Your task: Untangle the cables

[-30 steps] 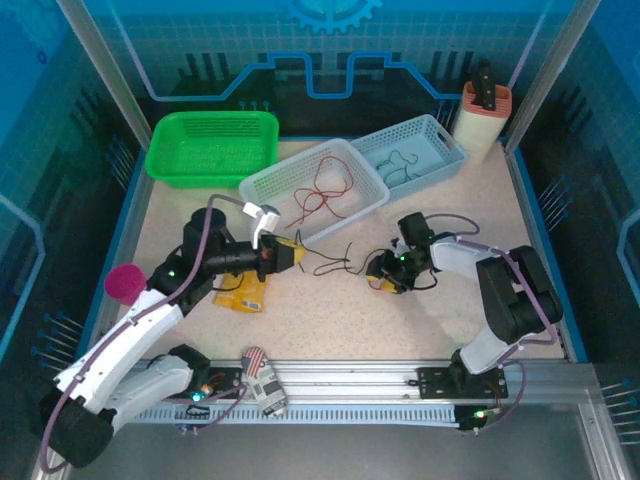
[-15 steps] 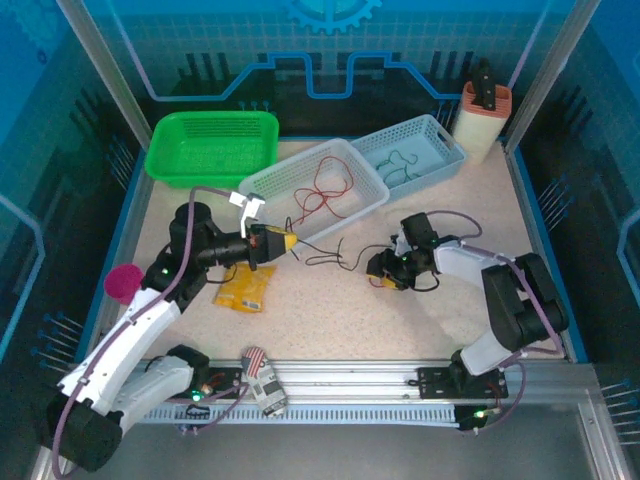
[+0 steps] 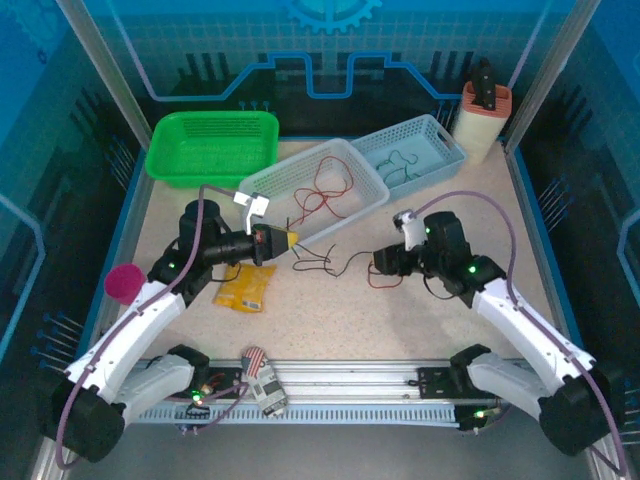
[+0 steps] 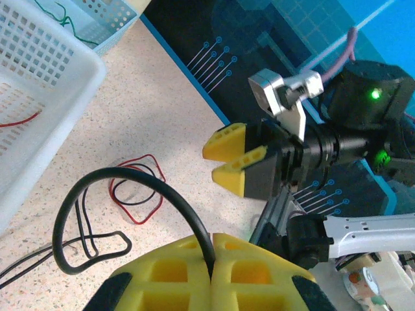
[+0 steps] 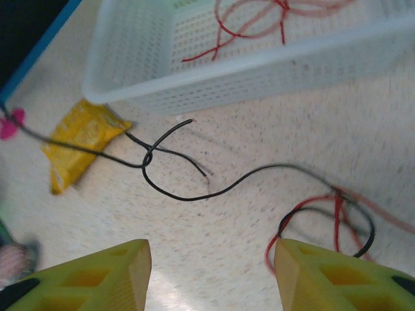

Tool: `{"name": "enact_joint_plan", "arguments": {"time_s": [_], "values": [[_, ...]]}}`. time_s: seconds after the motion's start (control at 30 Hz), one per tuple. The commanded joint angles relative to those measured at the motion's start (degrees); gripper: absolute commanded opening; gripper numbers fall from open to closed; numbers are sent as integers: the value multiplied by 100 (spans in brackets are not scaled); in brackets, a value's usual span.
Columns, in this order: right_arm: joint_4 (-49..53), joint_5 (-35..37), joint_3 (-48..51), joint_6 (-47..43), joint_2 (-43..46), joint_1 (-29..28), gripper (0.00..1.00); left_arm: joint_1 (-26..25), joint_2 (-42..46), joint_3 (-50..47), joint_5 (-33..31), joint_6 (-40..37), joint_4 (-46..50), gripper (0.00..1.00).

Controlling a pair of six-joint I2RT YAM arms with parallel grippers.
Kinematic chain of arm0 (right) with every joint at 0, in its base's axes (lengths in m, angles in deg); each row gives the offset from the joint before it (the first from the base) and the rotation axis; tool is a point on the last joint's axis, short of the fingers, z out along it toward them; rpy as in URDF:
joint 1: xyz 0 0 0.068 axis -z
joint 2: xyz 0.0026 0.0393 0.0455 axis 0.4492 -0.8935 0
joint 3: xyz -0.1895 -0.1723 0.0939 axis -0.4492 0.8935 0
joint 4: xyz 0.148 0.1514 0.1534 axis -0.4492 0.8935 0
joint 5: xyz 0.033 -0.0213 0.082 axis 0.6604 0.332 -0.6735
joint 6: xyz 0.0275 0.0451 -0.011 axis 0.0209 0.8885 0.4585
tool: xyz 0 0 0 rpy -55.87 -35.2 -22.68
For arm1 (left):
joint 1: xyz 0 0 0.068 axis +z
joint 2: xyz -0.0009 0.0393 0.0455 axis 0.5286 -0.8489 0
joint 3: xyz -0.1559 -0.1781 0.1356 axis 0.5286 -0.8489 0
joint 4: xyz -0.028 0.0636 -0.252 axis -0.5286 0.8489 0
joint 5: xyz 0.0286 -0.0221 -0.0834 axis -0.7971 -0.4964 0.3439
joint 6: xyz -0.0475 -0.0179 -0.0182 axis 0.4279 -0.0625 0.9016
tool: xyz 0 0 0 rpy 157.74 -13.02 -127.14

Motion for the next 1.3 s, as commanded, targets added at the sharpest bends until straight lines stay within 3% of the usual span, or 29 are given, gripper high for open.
{"name": "enact_joint_plan", "arguments": {"time_s": [0.0, 0.13, 0.33, 0.5, 0.73, 1.0, 1.27], "values": [[-646, 491, 478, -2241, 257, -589, 54, -11, 17, 113, -45, 7, 11, 0], [-1412, 216, 1062, -4195, 329, -967, 57, -16, 64, 60, -30, 38, -33, 0], [-2134, 10, 1052, -5074, -587, -1328, 53, -16, 49, 68, 33, 52, -43, 0], [-3086, -121, 916, -4621, -1434, -1504, 55, -20, 75, 51, 68, 61, -55, 0], [-4244, 360, 866, -3911, -2371, -1695, 52, -20, 170, 65, 103, 137, -82, 0], [-4811, 705, 734, -3719, -3041, -1893, 51, -25, 202, 194, 153, 60, 160, 0], [-5271, 808, 874, -3605, -3255, -1907, 37, -24, 233, 205, 108, 70, 157, 0]]}}
